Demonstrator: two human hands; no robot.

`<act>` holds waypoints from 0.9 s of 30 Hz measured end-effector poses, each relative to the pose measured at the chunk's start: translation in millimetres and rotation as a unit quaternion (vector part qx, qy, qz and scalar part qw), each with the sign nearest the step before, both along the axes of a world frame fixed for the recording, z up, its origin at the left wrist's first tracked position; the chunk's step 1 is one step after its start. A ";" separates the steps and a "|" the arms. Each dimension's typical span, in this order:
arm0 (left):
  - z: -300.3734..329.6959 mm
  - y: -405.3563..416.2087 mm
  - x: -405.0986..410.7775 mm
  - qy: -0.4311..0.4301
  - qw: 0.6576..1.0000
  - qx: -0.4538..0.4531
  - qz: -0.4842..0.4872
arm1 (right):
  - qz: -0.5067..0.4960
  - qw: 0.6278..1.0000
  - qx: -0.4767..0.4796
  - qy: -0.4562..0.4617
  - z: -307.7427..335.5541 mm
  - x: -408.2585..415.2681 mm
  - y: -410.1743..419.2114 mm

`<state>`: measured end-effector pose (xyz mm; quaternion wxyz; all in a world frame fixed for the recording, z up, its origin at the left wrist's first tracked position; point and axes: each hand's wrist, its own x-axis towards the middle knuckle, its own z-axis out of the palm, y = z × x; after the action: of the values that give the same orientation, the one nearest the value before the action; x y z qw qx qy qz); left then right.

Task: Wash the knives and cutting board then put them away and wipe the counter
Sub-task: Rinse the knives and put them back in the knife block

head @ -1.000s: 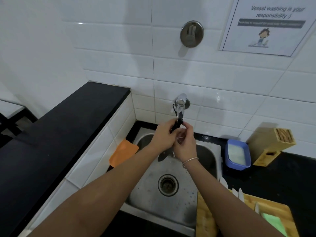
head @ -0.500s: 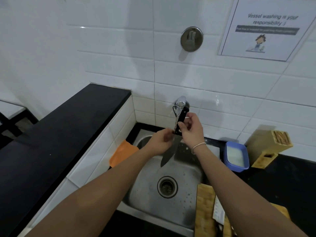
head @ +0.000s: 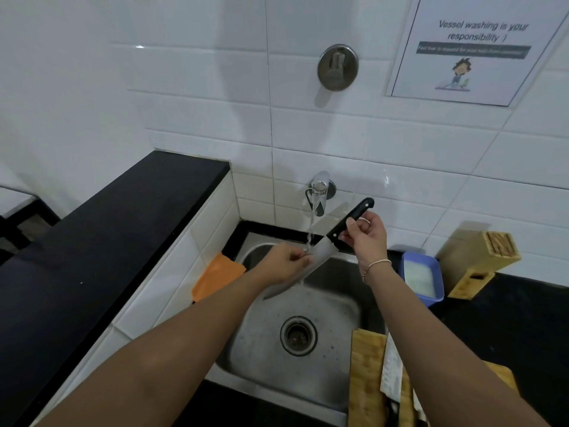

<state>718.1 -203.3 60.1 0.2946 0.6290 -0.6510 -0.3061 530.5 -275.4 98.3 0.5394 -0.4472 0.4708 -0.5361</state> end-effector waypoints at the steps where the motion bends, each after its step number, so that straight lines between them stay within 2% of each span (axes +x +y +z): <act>1: 3.6 -3.7 -3.3 0.013 1.000 -0.006 -0.003 | 0.008 1.000 0.002 0.003 -0.8 2.4 2.1; 8: 9.1 -19.9 -3.2 0.101 0.993 -0.016 0.061 | 0.068 0.997 -0.011 0.027 0.9 21.6 9.7; 13: -6.4 -8.6 10.8 0.082 0.995 0.033 0.046 | 0.112 0.986 -0.054 0.107 -8.1 28.9 19.7; 17: -6.1 2.7 10.8 0.085 0.995 0.034 0.047 | 0.136 0.959 -0.127 0.213 -12.6 36.6 24.9; 23: -0.8 5.1 11.6 0.097 0.992 0.031 0.071 | 0.145 0.933 -0.203 0.261 4.8 33.0 31.3; 27: 3.7 3.8 7.1 0.112 0.992 0.018 0.061 | 0.115 0.916 -0.244 0.297 11.2 24.4 40.2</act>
<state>725.2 -199.5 63.8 0.3731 0.6344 -0.5685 -0.3677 554.9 -235.2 109.5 0.3067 -0.7548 0.4088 -0.4112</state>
